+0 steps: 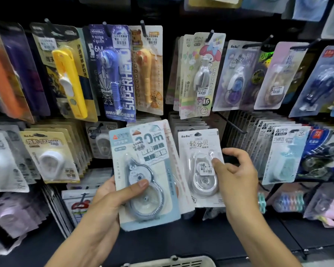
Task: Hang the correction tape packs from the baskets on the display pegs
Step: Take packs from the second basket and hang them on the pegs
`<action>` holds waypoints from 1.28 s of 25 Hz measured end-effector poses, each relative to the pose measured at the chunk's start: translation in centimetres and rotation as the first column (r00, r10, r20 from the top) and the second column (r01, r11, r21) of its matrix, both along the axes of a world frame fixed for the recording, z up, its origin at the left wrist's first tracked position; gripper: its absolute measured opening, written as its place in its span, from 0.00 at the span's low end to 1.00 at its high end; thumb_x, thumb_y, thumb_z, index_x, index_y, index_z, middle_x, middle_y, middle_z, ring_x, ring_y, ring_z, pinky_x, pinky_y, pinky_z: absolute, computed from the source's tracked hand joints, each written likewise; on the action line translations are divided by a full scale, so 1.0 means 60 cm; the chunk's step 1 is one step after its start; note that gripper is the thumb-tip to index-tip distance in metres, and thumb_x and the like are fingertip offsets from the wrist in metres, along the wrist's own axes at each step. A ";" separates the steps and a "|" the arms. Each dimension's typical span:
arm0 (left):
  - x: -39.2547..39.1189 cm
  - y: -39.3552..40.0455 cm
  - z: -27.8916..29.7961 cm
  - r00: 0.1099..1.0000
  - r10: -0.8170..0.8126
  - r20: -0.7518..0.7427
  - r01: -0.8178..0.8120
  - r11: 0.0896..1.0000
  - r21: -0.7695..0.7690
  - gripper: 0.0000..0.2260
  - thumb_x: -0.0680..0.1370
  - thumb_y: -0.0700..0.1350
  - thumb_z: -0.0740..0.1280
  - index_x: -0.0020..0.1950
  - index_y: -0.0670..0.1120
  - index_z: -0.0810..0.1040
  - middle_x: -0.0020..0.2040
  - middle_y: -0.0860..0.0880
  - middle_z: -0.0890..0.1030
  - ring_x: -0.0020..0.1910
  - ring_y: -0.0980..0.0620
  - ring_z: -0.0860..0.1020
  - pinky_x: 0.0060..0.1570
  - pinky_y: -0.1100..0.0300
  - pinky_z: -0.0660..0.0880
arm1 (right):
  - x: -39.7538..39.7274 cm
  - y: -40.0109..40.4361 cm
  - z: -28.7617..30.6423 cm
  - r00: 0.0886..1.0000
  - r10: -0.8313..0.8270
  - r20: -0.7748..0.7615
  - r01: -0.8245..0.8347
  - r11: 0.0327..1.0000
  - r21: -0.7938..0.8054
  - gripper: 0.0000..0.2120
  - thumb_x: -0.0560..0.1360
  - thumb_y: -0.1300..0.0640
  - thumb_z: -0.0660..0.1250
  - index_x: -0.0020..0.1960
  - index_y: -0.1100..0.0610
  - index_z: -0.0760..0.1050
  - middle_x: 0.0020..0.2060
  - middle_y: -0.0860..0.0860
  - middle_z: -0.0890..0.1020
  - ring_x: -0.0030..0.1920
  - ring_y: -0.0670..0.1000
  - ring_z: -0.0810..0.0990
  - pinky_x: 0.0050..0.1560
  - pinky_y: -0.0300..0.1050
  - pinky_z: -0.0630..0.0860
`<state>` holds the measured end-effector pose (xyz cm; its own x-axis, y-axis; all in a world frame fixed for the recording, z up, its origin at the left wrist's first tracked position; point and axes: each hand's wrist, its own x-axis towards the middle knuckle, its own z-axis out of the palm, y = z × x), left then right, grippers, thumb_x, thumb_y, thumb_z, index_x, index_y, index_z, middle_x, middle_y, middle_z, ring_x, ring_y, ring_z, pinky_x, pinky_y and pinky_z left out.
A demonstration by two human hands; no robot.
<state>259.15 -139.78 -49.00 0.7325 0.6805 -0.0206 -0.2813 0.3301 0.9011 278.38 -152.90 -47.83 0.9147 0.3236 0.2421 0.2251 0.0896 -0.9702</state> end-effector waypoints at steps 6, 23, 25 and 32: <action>0.005 -0.004 -0.003 0.997 0.069 0.041 -0.068 0.998 -0.006 0.22 0.64 0.42 0.77 0.59 0.45 0.85 0.58 0.41 0.85 0.55 0.42 0.85 0.45 0.54 0.83 | -0.011 0.020 0.000 0.940 0.341 -0.026 -0.325 0.867 -0.378 0.23 0.81 0.42 0.62 0.75 0.38 0.65 0.80 0.37 0.55 0.77 0.41 0.59 0.72 0.48 0.63; 0.024 0.003 0.002 0.990 0.105 0.092 -0.100 0.993 -0.056 0.19 0.69 0.44 0.77 0.60 0.46 0.84 0.59 0.43 0.85 0.54 0.45 0.86 0.49 0.49 0.84 | 0.079 -0.123 0.035 0.922 0.242 -0.303 -0.253 0.967 0.002 0.15 0.73 0.53 0.71 0.57 0.59 0.80 0.43 0.56 0.88 0.31 0.54 0.83 0.20 0.43 0.75; 0.032 0.007 -0.002 0.986 0.158 0.061 -0.155 0.987 -0.052 0.18 0.71 0.41 0.72 0.61 0.45 0.83 0.58 0.44 0.86 0.53 0.46 0.86 0.48 0.51 0.84 | 0.097 -0.141 0.023 0.936 0.107 -0.335 -0.124 0.992 -0.032 0.10 0.77 0.55 0.70 0.57 0.55 0.79 0.38 0.54 0.87 0.24 0.53 0.79 0.18 0.39 0.67; 0.058 -0.016 -0.008 0.985 0.167 0.038 -0.167 0.986 0.016 0.18 0.71 0.42 0.73 0.61 0.46 0.83 0.57 0.45 0.86 0.55 0.46 0.86 0.56 0.46 0.82 | 0.104 -0.163 -0.002 0.960 -0.120 -0.253 0.113 0.993 -0.041 0.10 0.76 0.58 0.72 0.55 0.49 0.78 0.41 0.53 0.81 0.19 0.44 0.71 0.18 0.37 0.63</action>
